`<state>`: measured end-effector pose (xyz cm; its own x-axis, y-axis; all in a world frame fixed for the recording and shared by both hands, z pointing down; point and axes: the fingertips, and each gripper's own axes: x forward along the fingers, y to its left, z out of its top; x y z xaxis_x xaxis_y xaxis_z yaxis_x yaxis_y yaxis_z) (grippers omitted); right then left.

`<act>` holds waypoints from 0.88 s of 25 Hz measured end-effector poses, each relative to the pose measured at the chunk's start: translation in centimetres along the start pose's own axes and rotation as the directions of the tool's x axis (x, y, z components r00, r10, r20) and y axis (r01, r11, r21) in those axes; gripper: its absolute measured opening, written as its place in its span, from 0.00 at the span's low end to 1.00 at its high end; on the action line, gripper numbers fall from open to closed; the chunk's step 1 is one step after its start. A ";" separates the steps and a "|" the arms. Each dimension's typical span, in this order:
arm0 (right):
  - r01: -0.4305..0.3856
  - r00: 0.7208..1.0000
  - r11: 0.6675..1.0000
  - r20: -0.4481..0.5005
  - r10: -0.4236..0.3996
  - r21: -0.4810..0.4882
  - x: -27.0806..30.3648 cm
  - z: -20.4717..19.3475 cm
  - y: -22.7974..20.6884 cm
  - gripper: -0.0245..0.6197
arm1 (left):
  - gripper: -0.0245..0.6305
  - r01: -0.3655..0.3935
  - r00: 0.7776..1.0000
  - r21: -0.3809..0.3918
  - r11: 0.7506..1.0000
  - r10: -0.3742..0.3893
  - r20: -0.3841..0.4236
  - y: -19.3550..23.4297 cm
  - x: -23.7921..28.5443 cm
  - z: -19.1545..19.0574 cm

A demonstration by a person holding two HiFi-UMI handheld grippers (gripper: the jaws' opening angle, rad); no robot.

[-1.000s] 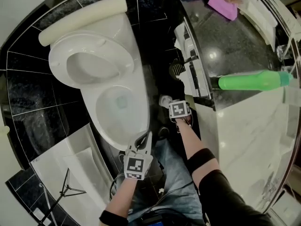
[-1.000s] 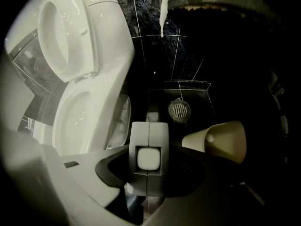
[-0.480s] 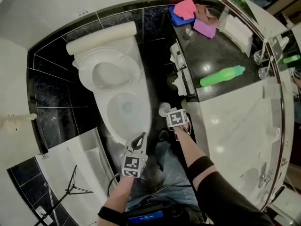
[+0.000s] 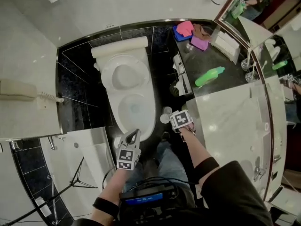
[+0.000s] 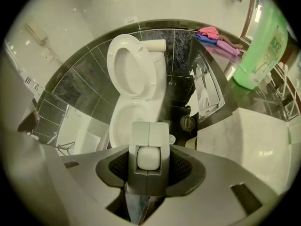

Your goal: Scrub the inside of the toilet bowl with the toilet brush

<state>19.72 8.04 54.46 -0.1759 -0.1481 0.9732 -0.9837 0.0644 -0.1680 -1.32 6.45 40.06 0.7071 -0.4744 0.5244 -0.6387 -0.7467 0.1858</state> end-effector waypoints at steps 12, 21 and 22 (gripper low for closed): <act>0.022 0.994 0.987 0.111 -0.005 -0.158 -7.3 -1.6 13.3 0.34 | 0.03 -0.073 0.994 0.058 0.996 0.068 0.082 5.7 -12.4 0.5; 0.007 0.994 0.981 0.108 0.015 -0.196 -8.7 -4.8 19.7 0.34 | 0.03 -0.117 0.989 0.076 0.990 0.110 0.097 6.8 -18.0 -0.2; 0.005 0.995 0.977 0.103 0.017 -0.212 -8.8 -4.9 20.0 0.34 | 0.03 -0.127 0.987 0.067 0.990 0.119 0.104 6.8 -18.3 -0.2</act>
<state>1.75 15.48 43.31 -0.1957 -0.2480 0.9488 -0.9543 0.2709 -0.1260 -18.63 10.13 31.92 0.6534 -0.6062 0.4534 -0.7015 -0.7100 0.0618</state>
